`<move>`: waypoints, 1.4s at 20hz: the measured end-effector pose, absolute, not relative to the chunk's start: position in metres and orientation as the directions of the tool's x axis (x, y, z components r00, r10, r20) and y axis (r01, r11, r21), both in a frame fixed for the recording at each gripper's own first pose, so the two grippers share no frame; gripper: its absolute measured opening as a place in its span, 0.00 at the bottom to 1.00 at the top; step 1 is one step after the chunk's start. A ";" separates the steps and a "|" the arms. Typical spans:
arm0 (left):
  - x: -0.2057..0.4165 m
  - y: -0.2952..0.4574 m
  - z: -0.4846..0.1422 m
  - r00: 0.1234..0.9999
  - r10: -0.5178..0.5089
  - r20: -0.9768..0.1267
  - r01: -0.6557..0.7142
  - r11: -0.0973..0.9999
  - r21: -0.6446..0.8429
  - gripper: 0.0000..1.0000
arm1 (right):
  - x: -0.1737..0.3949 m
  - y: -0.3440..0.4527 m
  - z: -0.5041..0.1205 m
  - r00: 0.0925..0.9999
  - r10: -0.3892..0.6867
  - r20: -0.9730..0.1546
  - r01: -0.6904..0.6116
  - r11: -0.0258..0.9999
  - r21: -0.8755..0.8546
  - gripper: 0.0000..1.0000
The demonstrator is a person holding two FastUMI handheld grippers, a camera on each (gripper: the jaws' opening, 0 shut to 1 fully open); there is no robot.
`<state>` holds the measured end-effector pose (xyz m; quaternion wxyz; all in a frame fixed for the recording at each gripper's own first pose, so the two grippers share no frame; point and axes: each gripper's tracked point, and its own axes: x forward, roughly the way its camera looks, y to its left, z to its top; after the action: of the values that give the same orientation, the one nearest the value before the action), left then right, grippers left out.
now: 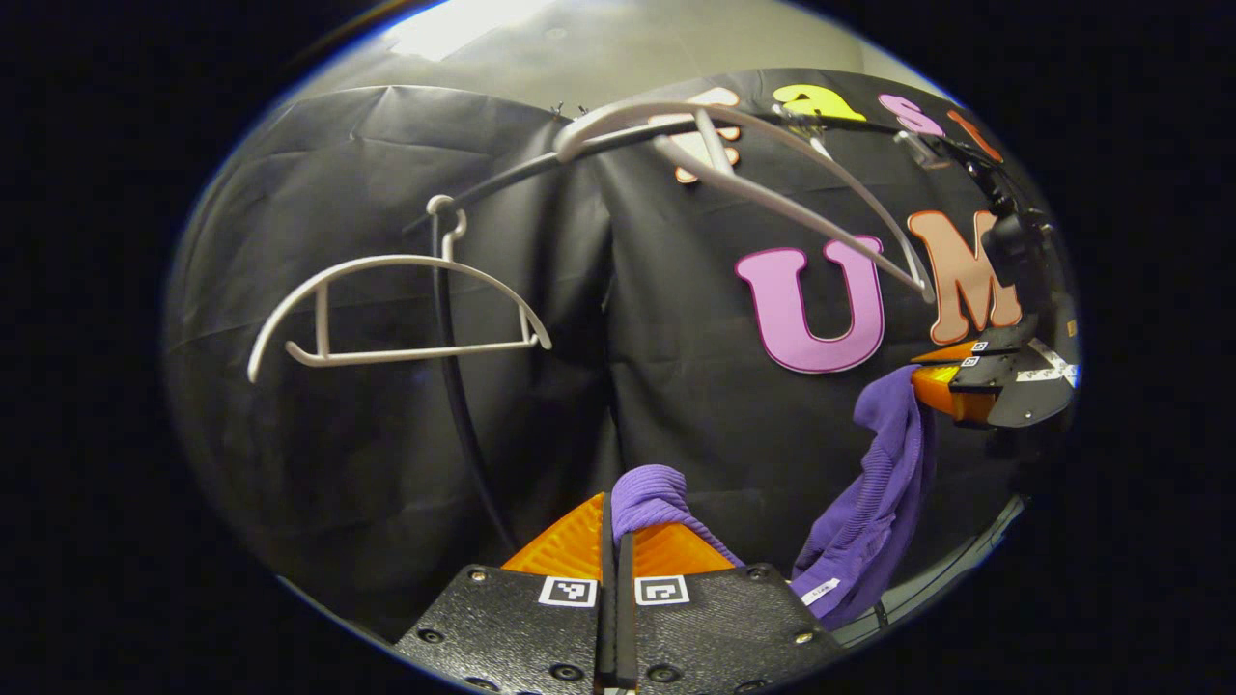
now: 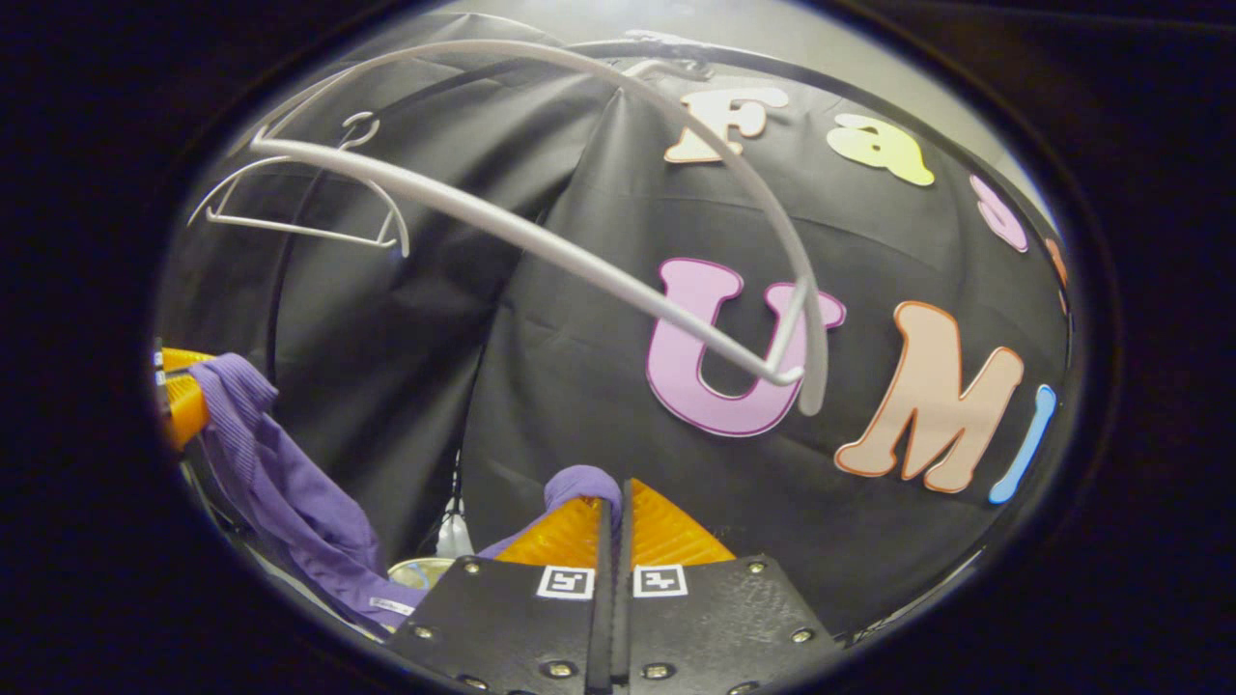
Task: Grasp the clothes on the hanger with both hands and then place them into the laundry hamper below.
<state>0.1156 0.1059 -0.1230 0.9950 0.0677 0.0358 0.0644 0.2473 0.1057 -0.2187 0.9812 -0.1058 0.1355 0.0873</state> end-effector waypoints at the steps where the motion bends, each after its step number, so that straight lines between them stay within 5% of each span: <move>1: 0.122 0.102 -0.131 0.989 0.126 -0.077 -0.115 0.983 0.140 0.00 | 0.245 0.112 -0.227 0.942 0.153 -0.299 -0.213 0.960 -0.179 0.05; 12: 0.149 0.088 -0.195 0.973 0.060 -0.224 -0.046 0.997 0.069 0.00 | 0.221 0.159 -0.299 0.854 0.241 -0.461 -0.320 0.942 -0.101 0.01; 28: 0.175 0.060 -0.261 0.920 -0.070 -0.385 0.084 0.996 0.020 0.02 | 0.195 0.169 -0.366 0.734 0.232 -0.638 -0.334 0.942 -0.041 0.01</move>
<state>0.1752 0.0602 -0.2607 0.9797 0.0180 0.1958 -0.0391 0.1953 0.1689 -0.3660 0.9281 -0.0766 0.3310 0.1524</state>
